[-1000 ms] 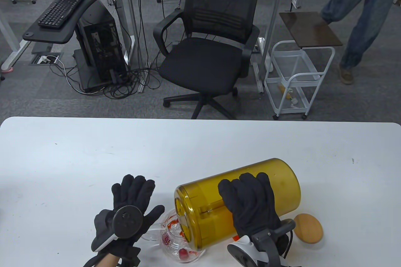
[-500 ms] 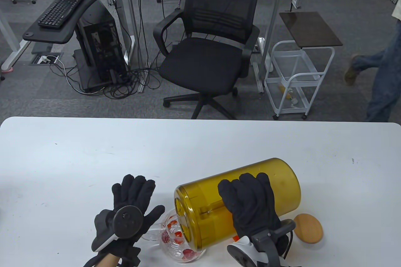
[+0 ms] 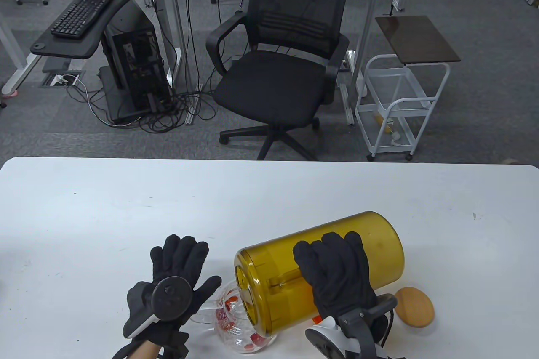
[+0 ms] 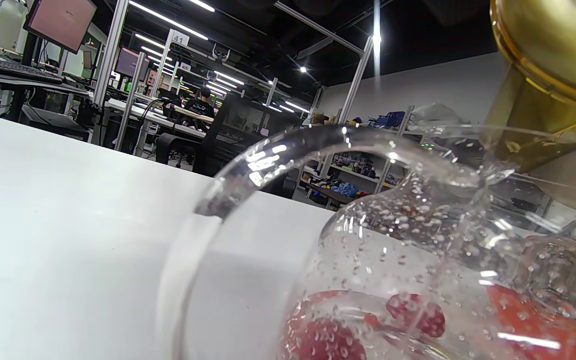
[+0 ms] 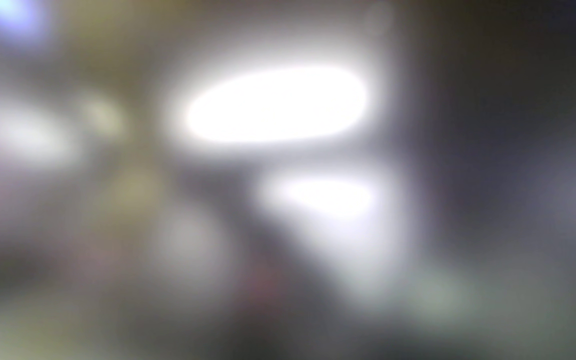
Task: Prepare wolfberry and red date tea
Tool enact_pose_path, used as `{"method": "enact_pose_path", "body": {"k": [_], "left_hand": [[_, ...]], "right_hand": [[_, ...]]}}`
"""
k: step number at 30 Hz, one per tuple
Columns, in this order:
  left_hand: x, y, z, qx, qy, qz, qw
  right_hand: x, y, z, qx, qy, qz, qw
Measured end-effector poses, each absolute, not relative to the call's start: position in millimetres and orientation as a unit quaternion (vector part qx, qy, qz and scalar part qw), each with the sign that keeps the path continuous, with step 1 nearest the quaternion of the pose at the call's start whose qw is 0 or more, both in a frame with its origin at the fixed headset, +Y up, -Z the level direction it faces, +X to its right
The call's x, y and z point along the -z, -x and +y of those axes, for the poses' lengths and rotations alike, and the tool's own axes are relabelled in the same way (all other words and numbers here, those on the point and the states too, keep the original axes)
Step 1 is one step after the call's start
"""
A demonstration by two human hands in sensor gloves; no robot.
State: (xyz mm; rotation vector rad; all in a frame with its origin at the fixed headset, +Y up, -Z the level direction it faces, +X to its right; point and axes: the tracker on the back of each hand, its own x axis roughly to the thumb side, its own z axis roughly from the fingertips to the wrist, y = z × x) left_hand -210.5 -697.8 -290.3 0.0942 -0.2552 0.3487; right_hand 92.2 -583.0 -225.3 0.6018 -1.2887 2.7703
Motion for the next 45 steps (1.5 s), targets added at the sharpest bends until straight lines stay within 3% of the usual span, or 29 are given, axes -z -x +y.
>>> {"method": "enact_pose_path", "body": {"k": [45], "left_hand": [[290.2, 209.7, -697.9, -0.172, -0.044, -0.127, 0.976]], "right_hand": [[223.7, -91.7, -582.8, -0.884, -0.194, -0.425, 0.006]]}}
